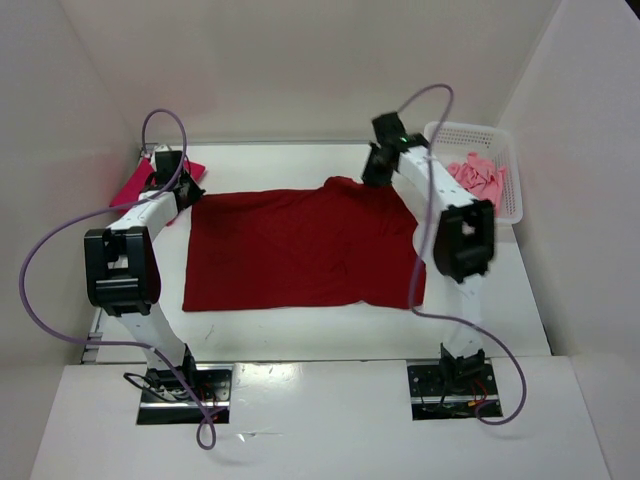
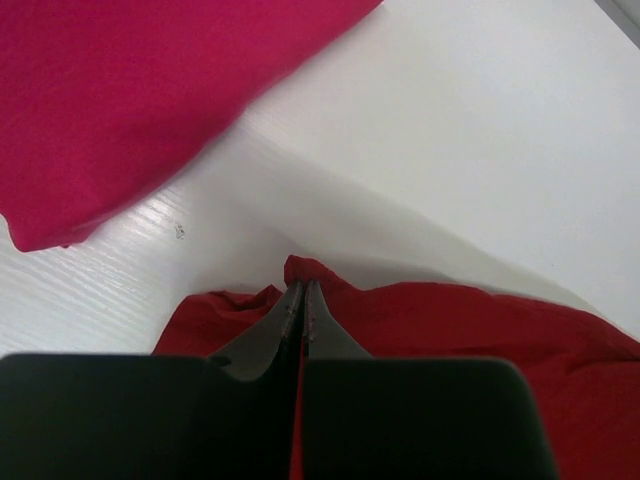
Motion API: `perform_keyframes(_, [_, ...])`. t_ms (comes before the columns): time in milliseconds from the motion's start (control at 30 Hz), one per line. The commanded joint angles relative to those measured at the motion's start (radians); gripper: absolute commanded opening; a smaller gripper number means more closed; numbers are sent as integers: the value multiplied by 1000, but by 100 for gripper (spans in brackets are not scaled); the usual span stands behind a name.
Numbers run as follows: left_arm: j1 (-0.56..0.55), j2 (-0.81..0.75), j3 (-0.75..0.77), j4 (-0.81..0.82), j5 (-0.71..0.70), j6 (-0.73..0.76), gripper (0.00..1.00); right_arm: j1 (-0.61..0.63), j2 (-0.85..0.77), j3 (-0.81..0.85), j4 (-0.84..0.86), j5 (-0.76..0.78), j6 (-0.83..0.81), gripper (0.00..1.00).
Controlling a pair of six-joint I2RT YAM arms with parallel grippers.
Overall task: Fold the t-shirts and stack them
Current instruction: Fold the other side of the tshirt into a rectangle
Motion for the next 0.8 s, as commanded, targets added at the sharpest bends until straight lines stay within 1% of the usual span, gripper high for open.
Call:
perform_keyframes(0, [16,-31,12,32,7,-17,0,-160,-488,-644,533,-123,22,6])
perform_keyframes(33, [16,-31,12,32,7,-17,0,-161,-441,-588,456,-84,-4,6])
perform_keyframes(67, [16,-14,33,32,7,-17,0,-161,-440,-576,432,-63,-55,6])
perform_keyframes(133, [16,5,43,32,7,-17,0,-173,-440,-598,512,-99,-55,7])
perform_keyframes(200, [16,14,52,32,7,-17,0,-184,-393,-554,501,-119,-83,7])
perform_keyframes(233, [16,14,61,32,7,-17,0,-184,-364,-492,454,-119,-92,7])
perform_keyframes(300, [16,25,61,23,-3,-17,0,-184,-336,-480,454,-130,-112,7])
perform_keyframes(400, [16,34,46,3,-14,-8,0,-175,-336,-511,463,-142,-112,7])
perform_keyframes(467, [16,5,-8,18,-14,-8,0,-175,-357,-569,483,-151,-112,7])
perform_keyframes(567, [16,-37,-31,18,-5,-18,0,-175,-396,-649,499,-165,-112,7])
perform_keyframes(600, [16,-59,-61,18,-5,-18,0,-164,-411,-672,521,-165,-112,9])
perform_keyframes(700, [16,-121,-102,18,-5,-29,0,-155,-452,-740,521,-165,-91,9])
perform_keyframes(767, [16,-147,-134,18,4,-38,0,-155,-500,-798,532,-139,-78,9])
